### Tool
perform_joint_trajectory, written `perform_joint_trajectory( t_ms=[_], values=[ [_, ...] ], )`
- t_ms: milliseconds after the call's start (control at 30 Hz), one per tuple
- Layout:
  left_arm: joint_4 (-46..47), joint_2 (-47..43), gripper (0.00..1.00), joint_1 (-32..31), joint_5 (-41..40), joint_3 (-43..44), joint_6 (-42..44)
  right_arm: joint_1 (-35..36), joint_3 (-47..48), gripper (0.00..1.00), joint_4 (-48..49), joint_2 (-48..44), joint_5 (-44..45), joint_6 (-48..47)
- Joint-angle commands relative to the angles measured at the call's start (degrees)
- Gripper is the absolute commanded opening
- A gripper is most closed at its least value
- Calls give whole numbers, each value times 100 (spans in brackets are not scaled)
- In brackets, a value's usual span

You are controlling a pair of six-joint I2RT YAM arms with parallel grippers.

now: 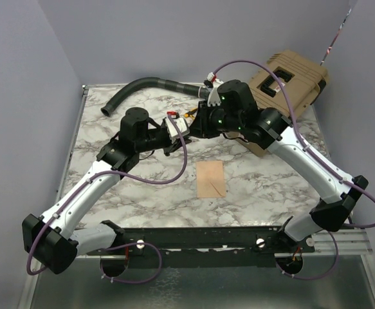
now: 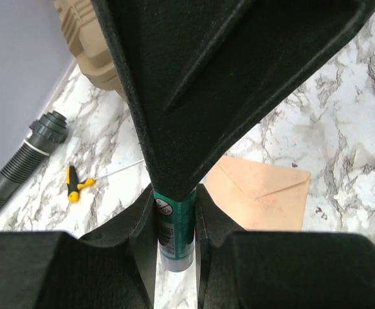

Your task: Place the letter into the envelope and seal it

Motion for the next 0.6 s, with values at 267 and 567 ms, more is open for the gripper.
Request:
perform_joint_trajectory(
  t_ms=[267,567],
  values=[
    [-69,574,0,50,563,2007,771,80,-1936,1,590,154,-405,228],
    [927,411,0,51,-331,401,-510,-91,-706,10,505,-104,-14,56]
  ],
)
